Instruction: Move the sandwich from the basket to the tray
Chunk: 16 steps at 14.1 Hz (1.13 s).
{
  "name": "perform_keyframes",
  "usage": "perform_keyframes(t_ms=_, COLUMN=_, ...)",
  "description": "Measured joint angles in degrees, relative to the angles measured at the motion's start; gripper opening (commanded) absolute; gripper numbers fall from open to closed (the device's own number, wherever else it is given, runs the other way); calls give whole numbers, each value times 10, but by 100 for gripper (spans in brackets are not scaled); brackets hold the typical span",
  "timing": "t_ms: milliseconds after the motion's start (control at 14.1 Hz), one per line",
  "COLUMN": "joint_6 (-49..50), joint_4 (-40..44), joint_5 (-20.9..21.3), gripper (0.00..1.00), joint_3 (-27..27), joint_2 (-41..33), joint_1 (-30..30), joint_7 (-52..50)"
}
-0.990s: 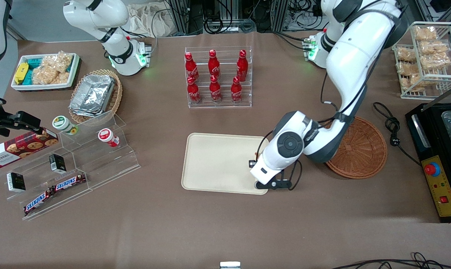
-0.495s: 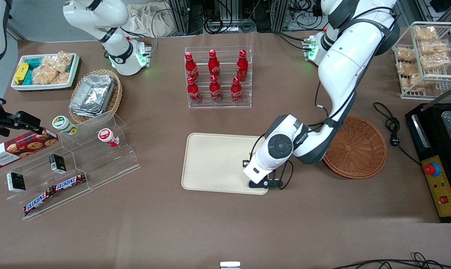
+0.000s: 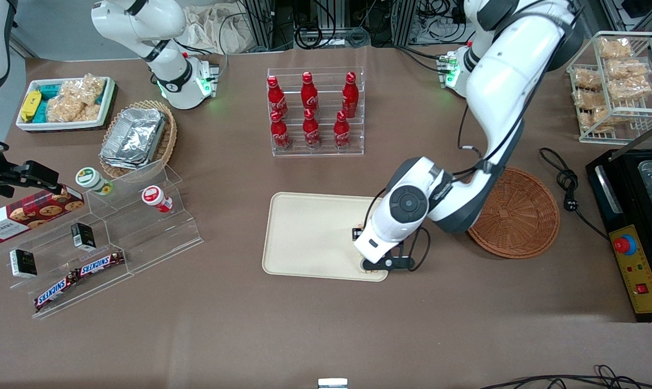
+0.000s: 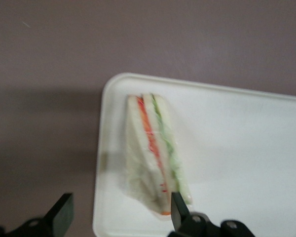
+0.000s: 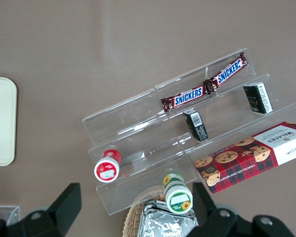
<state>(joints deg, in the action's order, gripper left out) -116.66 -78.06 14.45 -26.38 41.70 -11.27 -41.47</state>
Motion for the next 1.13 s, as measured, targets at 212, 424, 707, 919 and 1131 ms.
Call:
perform_keyframes(t_ms=212, joint_6=85, joint_4=-5, joint_5=1, gripper=100, joint_3=1, joint_2=-85, joint_1=38, joint_7=3)
perform_keyframes(t_ms=424, joint_6=104, joint_4=-82, joint_5=0, gripper=100, joint_3=1, joint_2=-199, joint_1=86, joint_7=19)
perform_keyframes(t_ms=707, joint_6=123, joint_4=-190, joint_5=-54, gripper=100, joint_3=3, joint_2=-338, joint_1=161, joint_7=112)
perform_keyframes(t_ms=919, joint_6=145, joint_4=-206, joint_5=-79, gripper=100, joint_3=7, joint_2=-378, joint_1=207, joint_7=176)
perform_keyframes(t_ms=1131, joint_6=158, joint_4=-206, joint_5=-84, gripper=100, joint_3=8, joint_2=-386, joint_1=233, joint_7=216)
